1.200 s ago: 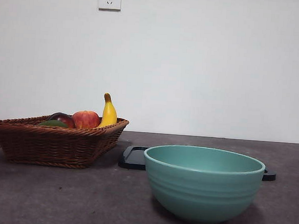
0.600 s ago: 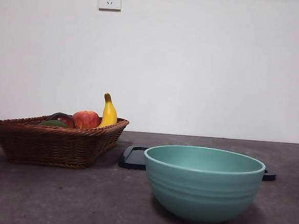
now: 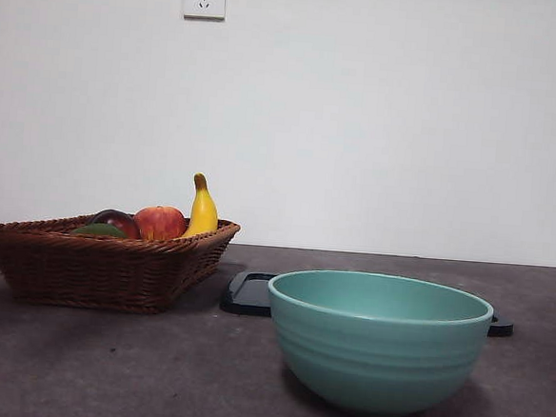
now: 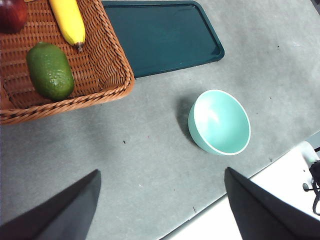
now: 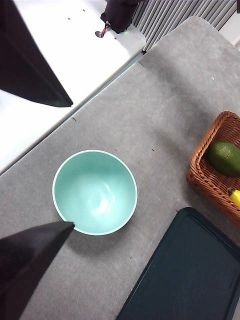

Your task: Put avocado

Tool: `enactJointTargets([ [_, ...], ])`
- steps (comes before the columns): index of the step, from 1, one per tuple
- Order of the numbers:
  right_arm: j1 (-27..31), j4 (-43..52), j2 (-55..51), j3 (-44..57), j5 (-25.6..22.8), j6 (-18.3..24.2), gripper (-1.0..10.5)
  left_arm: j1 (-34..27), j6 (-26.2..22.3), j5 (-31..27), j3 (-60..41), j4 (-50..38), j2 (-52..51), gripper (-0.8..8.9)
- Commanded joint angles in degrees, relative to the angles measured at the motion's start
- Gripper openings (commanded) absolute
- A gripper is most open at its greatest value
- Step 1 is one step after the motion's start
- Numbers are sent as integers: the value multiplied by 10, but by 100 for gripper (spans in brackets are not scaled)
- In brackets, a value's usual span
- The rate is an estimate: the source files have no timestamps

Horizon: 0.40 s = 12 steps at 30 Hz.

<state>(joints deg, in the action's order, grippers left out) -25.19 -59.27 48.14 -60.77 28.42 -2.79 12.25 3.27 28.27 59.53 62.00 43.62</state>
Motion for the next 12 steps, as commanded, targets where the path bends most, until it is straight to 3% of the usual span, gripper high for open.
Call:
enactJointTargets([
  [1,-5,5,5,-10,0,4,374,2,-7,-13,12,-3,9,406],
  [12,-5,5,5,-10,0,4,374,21,9,-74,23,-63,75,405],
])
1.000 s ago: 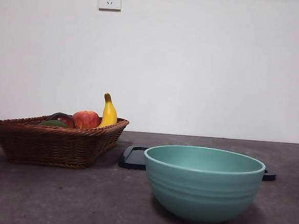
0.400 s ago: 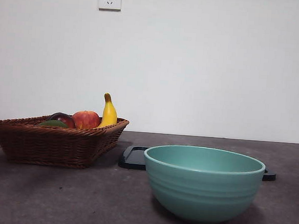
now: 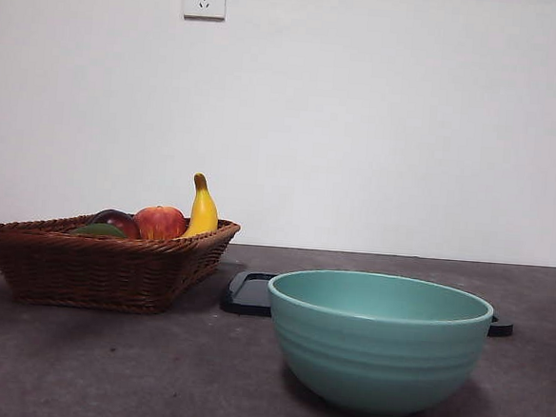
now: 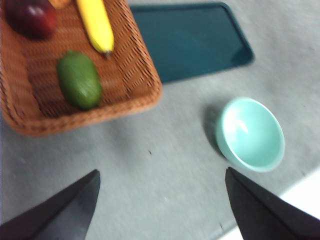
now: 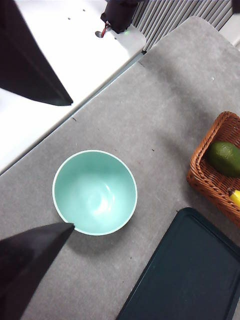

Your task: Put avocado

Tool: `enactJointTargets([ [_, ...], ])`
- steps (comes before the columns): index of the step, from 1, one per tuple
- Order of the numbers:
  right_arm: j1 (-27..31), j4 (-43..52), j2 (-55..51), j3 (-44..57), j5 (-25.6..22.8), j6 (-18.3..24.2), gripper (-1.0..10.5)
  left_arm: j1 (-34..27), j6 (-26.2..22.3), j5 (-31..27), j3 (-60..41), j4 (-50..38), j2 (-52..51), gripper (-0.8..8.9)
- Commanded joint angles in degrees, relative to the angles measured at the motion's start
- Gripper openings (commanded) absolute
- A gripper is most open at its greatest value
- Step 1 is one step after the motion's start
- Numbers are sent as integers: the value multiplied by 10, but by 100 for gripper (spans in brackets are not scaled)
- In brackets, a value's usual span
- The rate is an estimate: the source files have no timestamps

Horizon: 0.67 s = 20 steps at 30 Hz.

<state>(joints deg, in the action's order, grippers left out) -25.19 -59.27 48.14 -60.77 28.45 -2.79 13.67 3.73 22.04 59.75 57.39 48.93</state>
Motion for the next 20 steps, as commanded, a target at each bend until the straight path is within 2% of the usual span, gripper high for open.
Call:
enactJointTargets([
  [1,-5,5,5,-10,0,4,374,11,4,-22,27,-25,36,405],
  [14,-5,5,5,-10,0,4,374,61,6,-169,112,-93,266,404],
  [20,-5,5,5,-10,0,4,374,70,6,-212,112,-142,361,404],
])
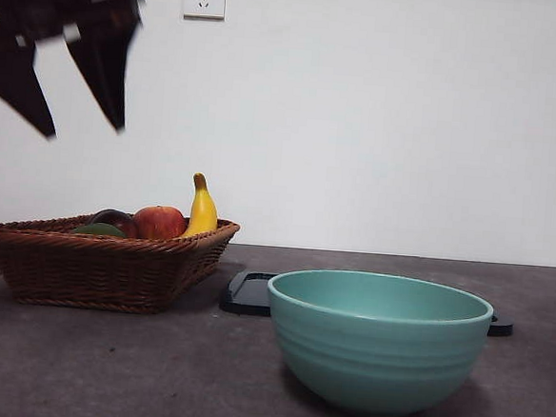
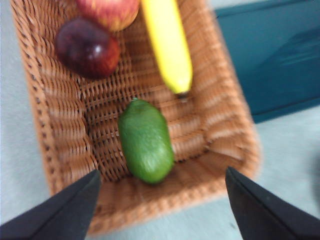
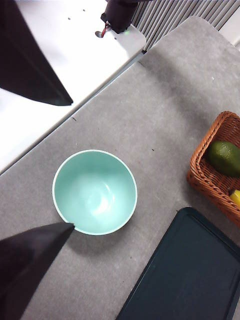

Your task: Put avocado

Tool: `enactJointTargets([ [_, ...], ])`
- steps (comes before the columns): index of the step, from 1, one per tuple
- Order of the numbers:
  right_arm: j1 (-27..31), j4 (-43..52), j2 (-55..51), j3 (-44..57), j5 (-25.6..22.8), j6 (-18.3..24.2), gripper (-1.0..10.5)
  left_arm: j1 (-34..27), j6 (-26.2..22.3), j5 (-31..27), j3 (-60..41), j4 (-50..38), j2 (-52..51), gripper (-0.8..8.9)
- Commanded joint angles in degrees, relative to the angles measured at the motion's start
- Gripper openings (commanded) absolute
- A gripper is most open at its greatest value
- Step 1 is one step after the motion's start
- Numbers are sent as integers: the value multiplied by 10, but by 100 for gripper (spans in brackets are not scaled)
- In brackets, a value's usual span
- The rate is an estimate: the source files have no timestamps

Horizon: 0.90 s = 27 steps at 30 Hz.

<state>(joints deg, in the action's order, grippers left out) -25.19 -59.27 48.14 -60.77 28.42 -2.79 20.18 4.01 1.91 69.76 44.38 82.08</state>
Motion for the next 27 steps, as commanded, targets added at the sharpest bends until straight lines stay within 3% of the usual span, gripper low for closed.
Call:
enactJointTargets([
  [1,-5,5,5,-10,0,4,374,6,3,-16,12,-17,42,404],
  [6,-5,5,5,-10,0,4,374,7,0,-40,12,-45,102,404],
  [22,-5,5,5,-10,0,2,374,8,-1,-41,12,-97,188,391],
  [27,-5,5,5,-10,0,2,374,8,-1,-41,12,-96,193,237],
])
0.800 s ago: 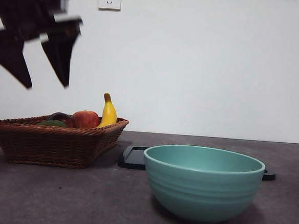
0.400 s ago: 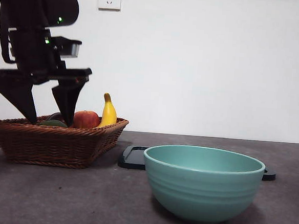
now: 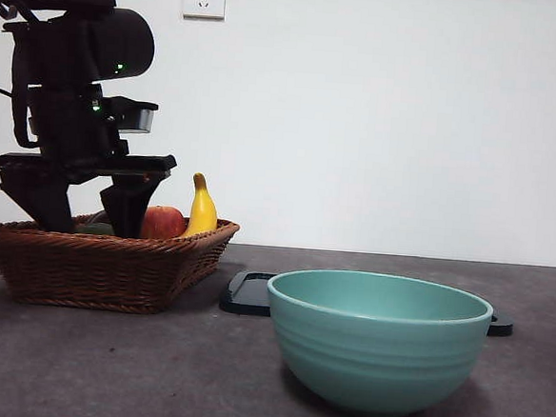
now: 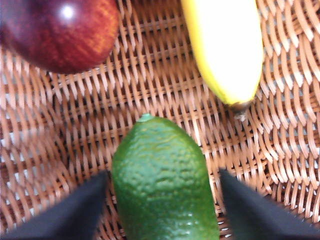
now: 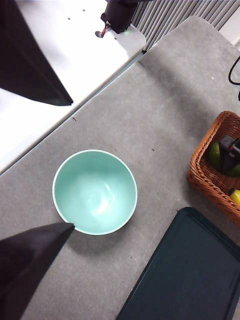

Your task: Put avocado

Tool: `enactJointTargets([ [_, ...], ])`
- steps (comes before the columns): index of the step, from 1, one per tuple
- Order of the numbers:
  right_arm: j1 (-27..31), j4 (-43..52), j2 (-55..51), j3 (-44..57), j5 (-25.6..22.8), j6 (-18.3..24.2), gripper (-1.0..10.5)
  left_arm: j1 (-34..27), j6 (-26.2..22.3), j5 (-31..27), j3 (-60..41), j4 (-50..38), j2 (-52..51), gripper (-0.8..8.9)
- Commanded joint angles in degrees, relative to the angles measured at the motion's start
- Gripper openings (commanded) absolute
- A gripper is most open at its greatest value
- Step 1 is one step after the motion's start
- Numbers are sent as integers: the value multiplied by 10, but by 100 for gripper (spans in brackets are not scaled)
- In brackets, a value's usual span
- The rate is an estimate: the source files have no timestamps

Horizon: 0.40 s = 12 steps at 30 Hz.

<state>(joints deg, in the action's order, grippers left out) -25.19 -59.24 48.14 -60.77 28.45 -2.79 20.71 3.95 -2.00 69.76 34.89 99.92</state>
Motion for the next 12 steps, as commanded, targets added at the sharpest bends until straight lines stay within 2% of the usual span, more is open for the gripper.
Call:
enactJointTargets([
  [1,-5,5,5,-10,0,2,374,3,0,-2,12,-1,15,221],
  [4,-5,5,5,-10,0,2,374,3,0,-2,12,0,15,173],
  [12,-5,5,5,-10,0,2,374,5,0,1,12,2,-18,173],
])
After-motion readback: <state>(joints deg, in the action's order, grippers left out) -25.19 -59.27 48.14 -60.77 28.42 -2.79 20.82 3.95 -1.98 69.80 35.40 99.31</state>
